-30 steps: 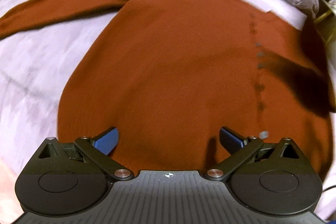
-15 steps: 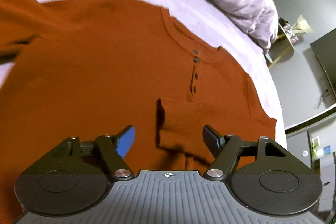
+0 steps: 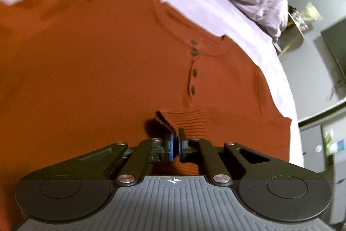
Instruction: Fold small clothes
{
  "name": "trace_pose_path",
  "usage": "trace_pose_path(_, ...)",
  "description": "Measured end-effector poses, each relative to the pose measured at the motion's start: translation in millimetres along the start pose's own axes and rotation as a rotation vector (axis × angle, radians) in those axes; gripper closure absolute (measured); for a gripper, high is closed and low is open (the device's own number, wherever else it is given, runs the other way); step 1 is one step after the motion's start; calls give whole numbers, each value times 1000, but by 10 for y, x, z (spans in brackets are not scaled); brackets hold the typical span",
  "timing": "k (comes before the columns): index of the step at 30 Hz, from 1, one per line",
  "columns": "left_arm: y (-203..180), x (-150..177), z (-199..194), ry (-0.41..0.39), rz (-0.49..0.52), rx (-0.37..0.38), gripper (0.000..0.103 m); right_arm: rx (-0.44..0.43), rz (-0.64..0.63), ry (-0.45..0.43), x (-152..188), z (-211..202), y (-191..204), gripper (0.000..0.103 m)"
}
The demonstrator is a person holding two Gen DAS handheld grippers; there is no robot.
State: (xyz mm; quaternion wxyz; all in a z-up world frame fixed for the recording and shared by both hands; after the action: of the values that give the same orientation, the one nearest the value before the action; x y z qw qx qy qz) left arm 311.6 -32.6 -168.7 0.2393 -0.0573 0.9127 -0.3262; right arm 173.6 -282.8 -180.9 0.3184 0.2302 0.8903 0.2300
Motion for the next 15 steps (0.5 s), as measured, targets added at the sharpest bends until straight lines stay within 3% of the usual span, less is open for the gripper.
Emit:
trace_pose_path(6,-210,-565,-406,-158,160,-42,98,45,-57,-14,-135,61,57,86)
trace_pose_path(10,3,-980,-736,-293,273,-242,98,99,-56,-58,-388,161,-1,85)
trace_pose_path(12,235,-1092,-819,-313,252,-314,98,114,-38,-78,-502,204,-38,80)
trace_pose_path(15,489,-1087,-838,-293,148,-272,98,95,-12,-83,-613,245,-27,78)
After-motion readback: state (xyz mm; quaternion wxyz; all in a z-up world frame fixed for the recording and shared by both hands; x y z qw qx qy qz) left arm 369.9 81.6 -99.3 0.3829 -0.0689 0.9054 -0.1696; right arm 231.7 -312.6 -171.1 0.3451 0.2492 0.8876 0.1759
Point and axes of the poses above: each gripper's, at about its wrist camera, not at the fingertips, and z roughly the way its jaws point, y to its left, x to its underside, the point moved 10 cm from there along z, roughly the way its jaws point, and after that the axes turned 8 degrees about x, right-handed, at the moved point
